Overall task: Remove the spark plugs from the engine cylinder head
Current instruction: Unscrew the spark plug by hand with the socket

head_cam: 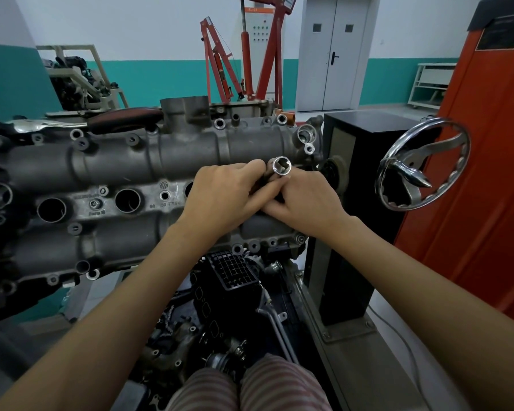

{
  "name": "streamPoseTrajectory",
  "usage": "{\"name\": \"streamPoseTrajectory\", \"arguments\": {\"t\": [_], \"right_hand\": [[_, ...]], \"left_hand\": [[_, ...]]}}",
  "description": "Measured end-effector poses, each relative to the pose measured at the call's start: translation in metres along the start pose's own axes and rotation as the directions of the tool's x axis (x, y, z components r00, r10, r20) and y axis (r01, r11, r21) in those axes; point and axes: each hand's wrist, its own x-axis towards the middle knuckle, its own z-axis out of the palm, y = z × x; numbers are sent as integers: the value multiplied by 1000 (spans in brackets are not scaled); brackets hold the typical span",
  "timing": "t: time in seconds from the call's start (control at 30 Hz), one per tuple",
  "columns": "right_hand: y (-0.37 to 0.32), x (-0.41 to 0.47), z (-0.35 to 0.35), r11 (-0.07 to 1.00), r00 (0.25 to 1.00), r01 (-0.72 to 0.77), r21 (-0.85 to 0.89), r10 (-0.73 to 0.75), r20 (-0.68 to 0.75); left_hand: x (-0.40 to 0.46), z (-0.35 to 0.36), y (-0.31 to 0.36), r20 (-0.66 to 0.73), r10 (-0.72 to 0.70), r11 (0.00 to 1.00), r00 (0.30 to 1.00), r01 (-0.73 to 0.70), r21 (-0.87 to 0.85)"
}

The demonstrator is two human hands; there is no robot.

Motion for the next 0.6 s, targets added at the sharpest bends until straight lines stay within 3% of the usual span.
{"name": "streamPoseTrajectory", "arguments": {"t": [0.3,0.6], "right_hand": [[0,-1,-2,999,999,34,4,-34,-12],[-2,0,-2,1000,1000,0,16,0,-4]], "left_hand": [[-1,-2,0,-29,50,998,998,-51,-40],[0,0,1,-48,-4,999,999,3,-33]]}}
